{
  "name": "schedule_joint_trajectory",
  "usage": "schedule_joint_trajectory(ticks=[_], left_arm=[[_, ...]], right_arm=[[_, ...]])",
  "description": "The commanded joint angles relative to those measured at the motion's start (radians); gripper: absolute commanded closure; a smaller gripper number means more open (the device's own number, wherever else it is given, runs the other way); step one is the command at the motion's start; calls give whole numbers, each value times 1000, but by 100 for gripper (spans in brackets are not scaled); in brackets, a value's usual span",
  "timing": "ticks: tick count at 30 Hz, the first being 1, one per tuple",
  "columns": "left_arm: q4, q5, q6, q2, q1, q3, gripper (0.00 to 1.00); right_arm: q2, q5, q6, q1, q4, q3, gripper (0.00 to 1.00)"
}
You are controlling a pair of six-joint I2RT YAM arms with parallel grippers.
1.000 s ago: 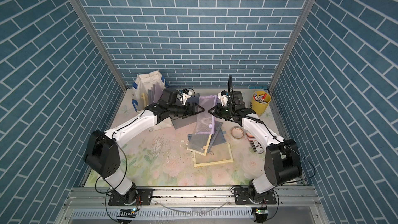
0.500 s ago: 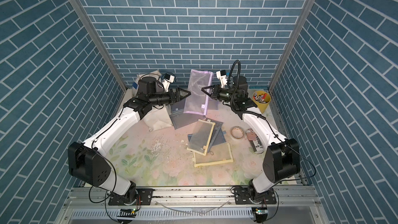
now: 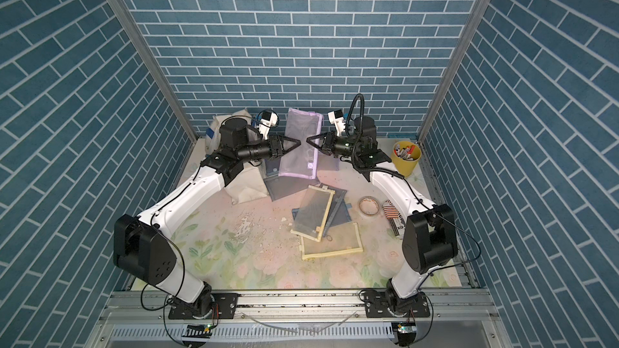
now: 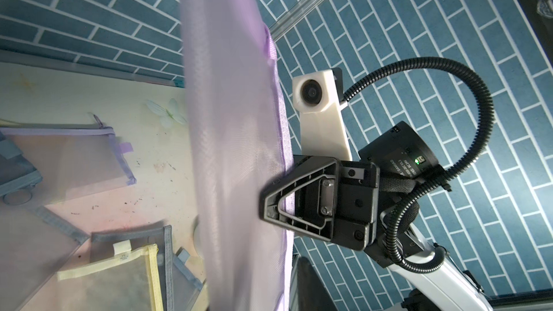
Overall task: Put the pencil pouch into the canvas bag
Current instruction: Place the pencil pouch in the canvas bag.
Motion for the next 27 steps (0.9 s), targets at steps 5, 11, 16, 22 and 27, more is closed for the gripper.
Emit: schedule_joint_trajectory(ticks=[5,11,16,22,27], left_arm=[[-107,-12,78,-7,20,50,100],[-299,-60,154,-41,96,129,100],[-571,-134,277,-36,181,286,100],[-925,-320,379,61,316,567,100],[-1045,-460,388,150,391,786,100]], right_arm=[[19,-8,-78,10,-182,135,88],[24,45,-210,10,-414,220,51],[43,114,-287,7,-561,295,1],[50,224,-334,-4,-696,342,1],[75,264,-363,-23,-791,372,1]])
